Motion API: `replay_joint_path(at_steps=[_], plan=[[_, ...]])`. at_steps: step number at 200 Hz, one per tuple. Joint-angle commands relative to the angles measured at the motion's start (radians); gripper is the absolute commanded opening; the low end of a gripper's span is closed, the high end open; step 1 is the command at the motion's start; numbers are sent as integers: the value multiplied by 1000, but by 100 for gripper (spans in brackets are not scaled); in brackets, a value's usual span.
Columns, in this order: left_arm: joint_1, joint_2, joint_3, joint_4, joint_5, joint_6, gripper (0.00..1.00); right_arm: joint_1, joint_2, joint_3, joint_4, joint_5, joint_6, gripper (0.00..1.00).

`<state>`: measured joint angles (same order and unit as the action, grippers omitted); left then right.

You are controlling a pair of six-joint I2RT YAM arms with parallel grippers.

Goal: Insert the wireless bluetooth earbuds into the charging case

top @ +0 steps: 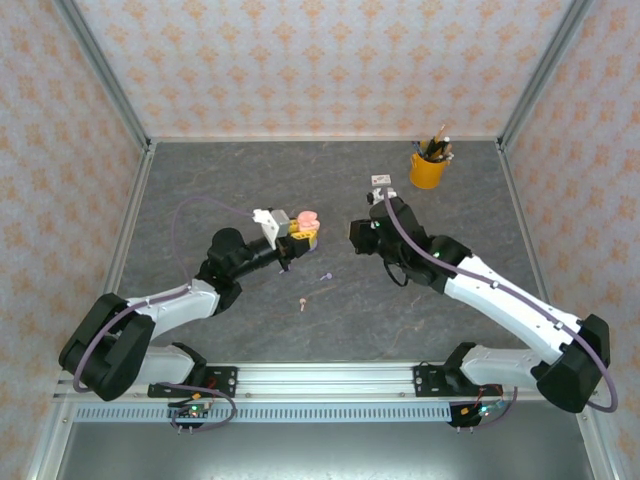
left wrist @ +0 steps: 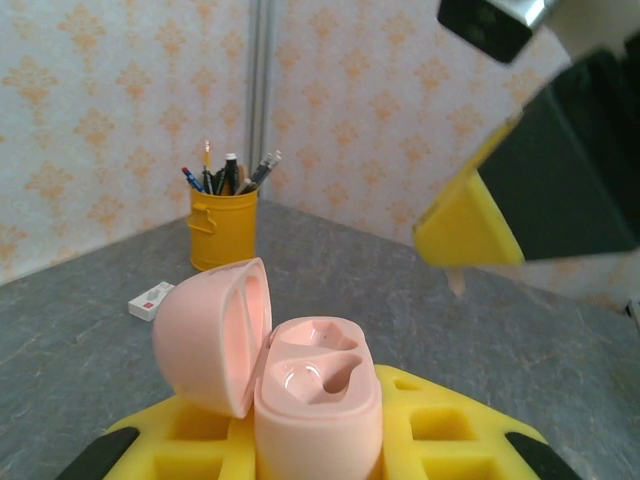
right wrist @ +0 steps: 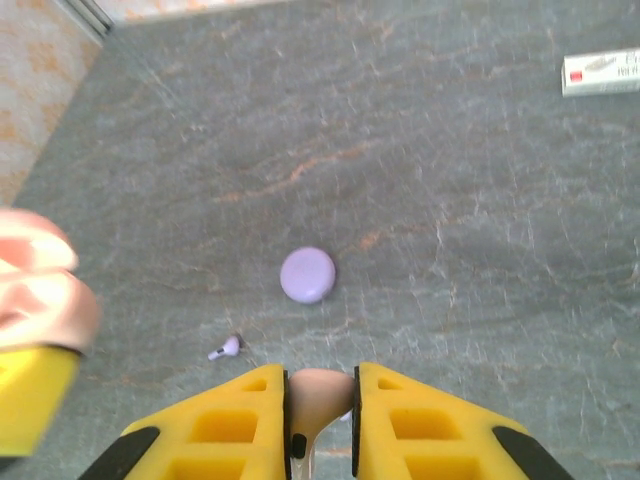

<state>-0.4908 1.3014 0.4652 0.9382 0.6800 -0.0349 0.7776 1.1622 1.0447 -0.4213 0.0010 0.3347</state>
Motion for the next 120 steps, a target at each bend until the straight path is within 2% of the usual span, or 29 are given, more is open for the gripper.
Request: replay_joint_path(at_steps=[1,69,120], plan=[[-37,20,54,-56,-5,114,0,-8,-18,55,16,13,-44,20],[-98,111,113,14,-220,268,0,-9,-24,106,85,10,-91,20],[-121,116,148,60,-295,351,0,-9,-42,91,189,2,-109,20]])
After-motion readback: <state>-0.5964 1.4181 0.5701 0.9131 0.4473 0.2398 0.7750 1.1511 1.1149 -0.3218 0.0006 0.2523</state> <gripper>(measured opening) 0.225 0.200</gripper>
